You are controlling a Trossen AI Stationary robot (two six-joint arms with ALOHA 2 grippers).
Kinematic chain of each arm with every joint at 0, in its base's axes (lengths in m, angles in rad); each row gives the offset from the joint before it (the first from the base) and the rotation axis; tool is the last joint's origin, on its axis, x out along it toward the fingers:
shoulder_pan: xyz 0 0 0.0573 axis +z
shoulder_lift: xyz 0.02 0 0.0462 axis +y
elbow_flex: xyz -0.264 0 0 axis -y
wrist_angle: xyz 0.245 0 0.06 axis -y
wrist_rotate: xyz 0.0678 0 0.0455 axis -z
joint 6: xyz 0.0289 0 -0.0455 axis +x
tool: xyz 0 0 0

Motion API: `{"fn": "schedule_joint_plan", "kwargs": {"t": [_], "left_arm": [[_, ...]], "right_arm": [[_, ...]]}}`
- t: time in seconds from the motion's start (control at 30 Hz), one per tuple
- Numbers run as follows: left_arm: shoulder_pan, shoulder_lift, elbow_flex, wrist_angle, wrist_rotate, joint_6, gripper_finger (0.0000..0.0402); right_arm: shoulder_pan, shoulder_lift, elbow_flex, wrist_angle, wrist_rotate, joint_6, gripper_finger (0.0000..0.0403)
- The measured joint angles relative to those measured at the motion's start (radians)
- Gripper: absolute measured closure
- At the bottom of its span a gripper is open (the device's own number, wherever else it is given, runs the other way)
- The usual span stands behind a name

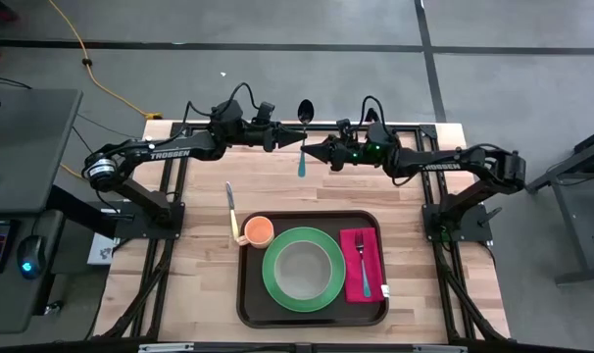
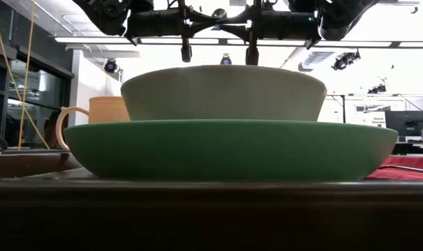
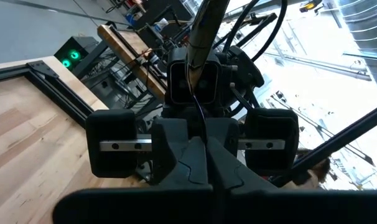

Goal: Set up tray
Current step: Put the blue spoon on top of the red napkin to the left of the blue fork on the black tray

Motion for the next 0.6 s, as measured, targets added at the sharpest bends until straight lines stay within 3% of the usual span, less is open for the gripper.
{"fn": "schedule_joint_plan", "kwargs": {"t": [0.6], "left_arm": [[0.002, 0.000, 0.000, -0.005, 0.022, -0.004, 0.0366]], "right_arm": [[0.000, 0.000, 0.000, -0.003, 0.000, 0.026, 0.0403]]}}
